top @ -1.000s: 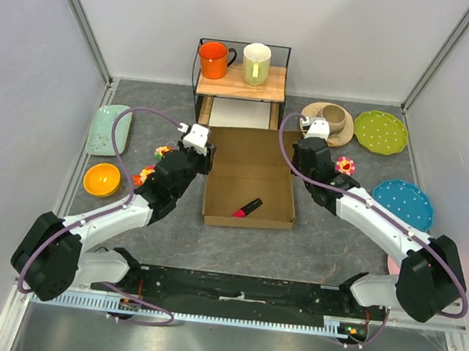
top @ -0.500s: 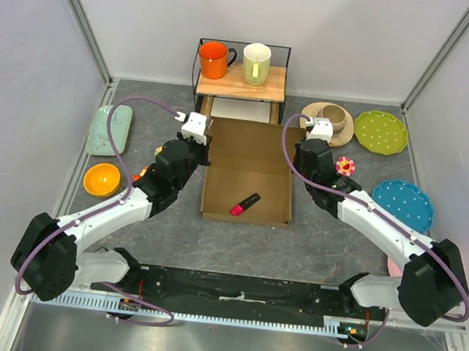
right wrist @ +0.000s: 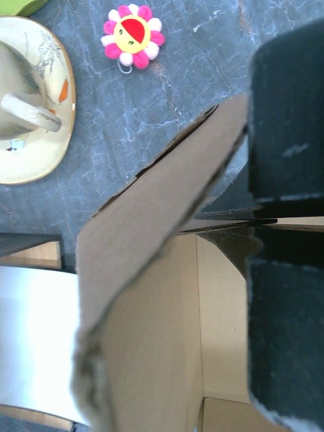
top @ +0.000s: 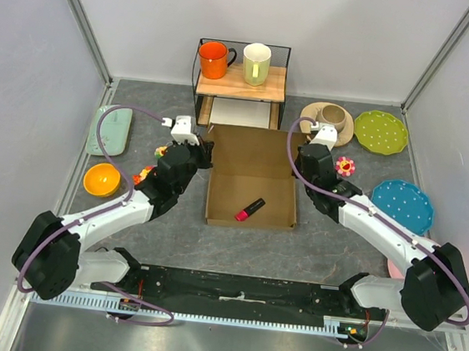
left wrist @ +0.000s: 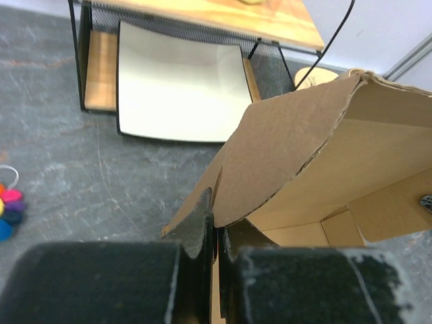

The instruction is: Fold the paper box

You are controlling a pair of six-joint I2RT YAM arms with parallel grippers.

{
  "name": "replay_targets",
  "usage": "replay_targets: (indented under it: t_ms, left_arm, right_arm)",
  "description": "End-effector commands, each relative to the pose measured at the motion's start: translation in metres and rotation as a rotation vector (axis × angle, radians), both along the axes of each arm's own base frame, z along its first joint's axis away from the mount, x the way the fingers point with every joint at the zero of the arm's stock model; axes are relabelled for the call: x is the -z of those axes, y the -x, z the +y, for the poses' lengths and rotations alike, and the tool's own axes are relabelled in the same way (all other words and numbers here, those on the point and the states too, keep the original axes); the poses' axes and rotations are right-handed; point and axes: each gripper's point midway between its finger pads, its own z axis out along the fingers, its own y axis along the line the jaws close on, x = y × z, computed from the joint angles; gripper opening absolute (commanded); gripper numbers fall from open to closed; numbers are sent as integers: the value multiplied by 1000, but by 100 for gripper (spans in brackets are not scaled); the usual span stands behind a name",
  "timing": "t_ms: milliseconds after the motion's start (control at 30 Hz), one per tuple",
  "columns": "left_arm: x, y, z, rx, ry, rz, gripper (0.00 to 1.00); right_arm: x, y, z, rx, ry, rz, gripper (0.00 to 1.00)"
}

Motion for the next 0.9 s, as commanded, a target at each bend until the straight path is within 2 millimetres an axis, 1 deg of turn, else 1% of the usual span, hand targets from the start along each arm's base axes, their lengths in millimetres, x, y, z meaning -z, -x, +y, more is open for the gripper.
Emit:
replay_targets:
  t_ms: [0, 33, 100, 133, 200, 233, 333, 367, 467, 600, 667, 700, 733, 767, 800, 833, 867]
  left_arm:
    - [-7, 5, -10, -17, 225, -2, 2]
    - [1, 8, -8, -22, 228, 13, 2]
    - [7, 10, -8, -25, 253, 31, 2]
    - [14, 13, -7, -29, 254, 45, 2]
    - [16, 16, -5, -35, 275, 53, 2]
    - [21, 18, -3, -38, 277, 62, 2]
    - [23, 21, -5, -28, 286, 69, 2]
    - [23, 22, -7, -15, 288, 73, 5]
    - [28, 23, -9, 4, 262, 82, 9]
    - [32, 25, -13, 18, 239, 89, 12]
    - [32, 24, -18, 35, 220, 88, 18]
    - [34, 24, -18, 44, 188, 86, 19]
    - [29, 23, -20, 54, 175, 79, 20]
    - [35, 23, -21, 59, 138, 95, 22]
    - [35, 23, -22, 70, 97, 89, 23]
    - [31, 22, -24, 81, 77, 81, 24]
    - [35, 23, -26, 89, 46, 92, 25]
  right_arm:
    - [-8, 4, 4, 9, -63, -35, 0]
    - [-6, 5, 2, 15, -62, -32, 0]
    - [-2, 7, 0, 19, -61, -28, 0]
    - [0, 8, 0, 20, -61, -25, 0]
    - [3, 9, -2, 22, -58, -22, 0]
    - [4, 11, -2, 19, -57, -20, 0]
    - [5, 13, -3, 20, -57, -20, 0]
    - [5, 13, -3, 19, -57, -23, 0]
    - [8, 14, -4, 17, -52, -19, 0]
    - [10, 16, -4, 18, -55, -15, 0]
    - [11, 17, -4, 17, -52, -13, 0]
    - [11, 17, -4, 18, -48, -12, 0]
    - [11, 17, -6, 21, -38, -11, 0]
    - [13, 18, -7, 23, -25, 0, 1]
    - [10, 17, -8, 25, -16, -2, 2]
    - [10, 18, -9, 23, -10, 0, 2]
    - [12, 19, -10, 20, 3, 9, 3]
